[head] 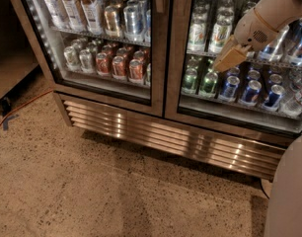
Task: Close right fridge door
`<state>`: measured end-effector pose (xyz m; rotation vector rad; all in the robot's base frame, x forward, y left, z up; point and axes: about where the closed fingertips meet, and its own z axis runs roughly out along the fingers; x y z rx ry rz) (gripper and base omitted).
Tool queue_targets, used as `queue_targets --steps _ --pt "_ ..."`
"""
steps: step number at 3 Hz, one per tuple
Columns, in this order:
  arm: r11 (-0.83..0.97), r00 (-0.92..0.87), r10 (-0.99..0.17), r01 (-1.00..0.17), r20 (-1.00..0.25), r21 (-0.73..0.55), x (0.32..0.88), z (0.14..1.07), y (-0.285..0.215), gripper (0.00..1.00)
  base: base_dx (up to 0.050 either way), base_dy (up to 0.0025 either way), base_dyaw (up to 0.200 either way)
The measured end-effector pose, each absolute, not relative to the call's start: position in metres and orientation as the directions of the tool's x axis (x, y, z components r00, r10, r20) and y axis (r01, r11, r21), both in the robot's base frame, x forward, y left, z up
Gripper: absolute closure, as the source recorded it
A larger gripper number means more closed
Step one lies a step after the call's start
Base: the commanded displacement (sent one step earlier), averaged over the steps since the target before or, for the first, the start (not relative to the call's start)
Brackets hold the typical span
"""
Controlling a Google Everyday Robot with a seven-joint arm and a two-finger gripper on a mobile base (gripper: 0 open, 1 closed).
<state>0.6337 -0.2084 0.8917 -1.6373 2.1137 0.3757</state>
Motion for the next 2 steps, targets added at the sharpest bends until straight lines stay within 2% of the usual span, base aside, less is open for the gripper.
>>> queue_targets --steps 2 --pt "0.263 -0.204 -0.844 -0.963 -0.495 -0.052 0.6337 0.8917 -0.2084 0.36 0.000 0.00000 0.000"
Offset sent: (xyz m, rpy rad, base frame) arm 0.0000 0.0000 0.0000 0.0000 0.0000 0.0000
